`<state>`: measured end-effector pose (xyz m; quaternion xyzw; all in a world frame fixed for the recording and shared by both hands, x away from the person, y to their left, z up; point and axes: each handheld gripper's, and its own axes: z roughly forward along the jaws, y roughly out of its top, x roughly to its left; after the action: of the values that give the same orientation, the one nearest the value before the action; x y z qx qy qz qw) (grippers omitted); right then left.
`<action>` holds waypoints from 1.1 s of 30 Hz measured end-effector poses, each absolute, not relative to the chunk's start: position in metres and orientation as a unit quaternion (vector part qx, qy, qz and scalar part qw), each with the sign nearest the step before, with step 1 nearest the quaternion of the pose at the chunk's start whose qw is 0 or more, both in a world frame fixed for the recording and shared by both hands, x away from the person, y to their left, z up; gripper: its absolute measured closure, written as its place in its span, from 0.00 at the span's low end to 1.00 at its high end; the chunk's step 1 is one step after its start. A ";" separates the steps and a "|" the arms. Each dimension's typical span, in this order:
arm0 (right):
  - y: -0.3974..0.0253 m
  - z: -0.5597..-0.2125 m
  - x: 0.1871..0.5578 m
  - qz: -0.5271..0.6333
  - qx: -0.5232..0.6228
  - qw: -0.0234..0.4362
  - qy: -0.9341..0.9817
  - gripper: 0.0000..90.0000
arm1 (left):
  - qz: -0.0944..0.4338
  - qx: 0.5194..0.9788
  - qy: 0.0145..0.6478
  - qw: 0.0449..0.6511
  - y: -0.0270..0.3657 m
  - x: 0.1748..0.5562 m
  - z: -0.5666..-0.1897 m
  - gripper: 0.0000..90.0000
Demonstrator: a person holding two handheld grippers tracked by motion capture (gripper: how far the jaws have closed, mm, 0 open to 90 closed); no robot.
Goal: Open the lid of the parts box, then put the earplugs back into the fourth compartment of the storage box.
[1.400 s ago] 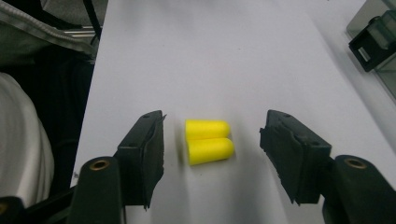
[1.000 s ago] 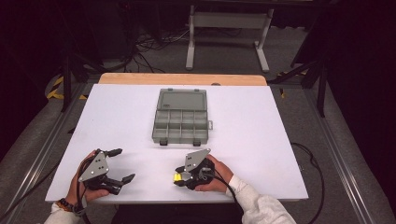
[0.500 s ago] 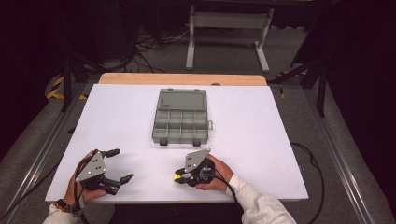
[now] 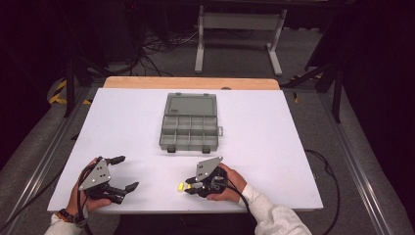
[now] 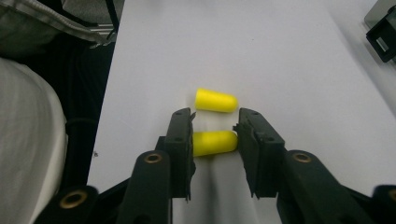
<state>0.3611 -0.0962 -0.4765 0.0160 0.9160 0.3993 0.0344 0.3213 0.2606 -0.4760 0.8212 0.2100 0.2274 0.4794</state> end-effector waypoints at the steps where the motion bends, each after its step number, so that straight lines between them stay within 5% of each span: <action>1: -0.096 -0.476 0.361 0.399 0.016 0.034 0.916 0.76 | 0.228 0.821 0.211 0.479 0.261 0.321 -0.476 0.06; 33: -0.113 -0.453 0.358 0.449 0.042 0.094 0.888 0.81 | 0.235 0.820 0.212 0.478 0.259 0.321 -0.475 0.06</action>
<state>0.3583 -0.1135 -0.4526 0.0417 0.8877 0.4488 0.0942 0.3213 0.2590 -0.4747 0.8198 0.2116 0.2348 0.4776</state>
